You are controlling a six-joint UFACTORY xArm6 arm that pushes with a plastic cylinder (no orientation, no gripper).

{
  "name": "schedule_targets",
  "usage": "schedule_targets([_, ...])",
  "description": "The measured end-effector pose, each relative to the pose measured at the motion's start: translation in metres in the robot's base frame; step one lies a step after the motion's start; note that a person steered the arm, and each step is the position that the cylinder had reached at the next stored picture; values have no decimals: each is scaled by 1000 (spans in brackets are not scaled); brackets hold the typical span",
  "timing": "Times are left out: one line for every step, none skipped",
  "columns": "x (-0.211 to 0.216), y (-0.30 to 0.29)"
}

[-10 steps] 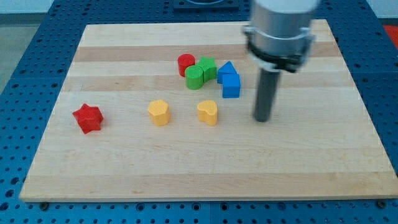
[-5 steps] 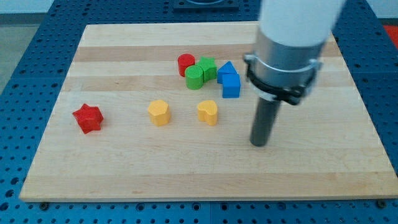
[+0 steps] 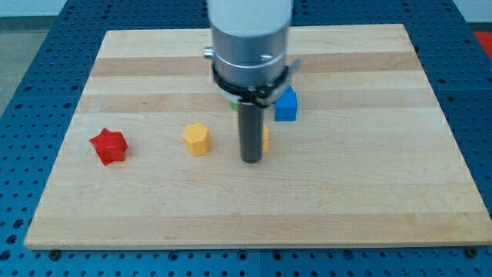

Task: Keep yellow heart below green circle

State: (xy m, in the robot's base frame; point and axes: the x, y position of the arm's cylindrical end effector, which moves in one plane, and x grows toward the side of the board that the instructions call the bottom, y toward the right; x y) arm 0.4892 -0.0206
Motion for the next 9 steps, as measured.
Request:
schedule_targets([-24,-26])
schedule_targets([-14,-27])
schedule_targets([17,-13])
schedule_targets([23,17])
schedule_targets([9,31])
schedule_targets([-6,16])
schedule_targets([-17,-12])
schedule_targets([-33,-18])
schedule_targets([-41,-18])
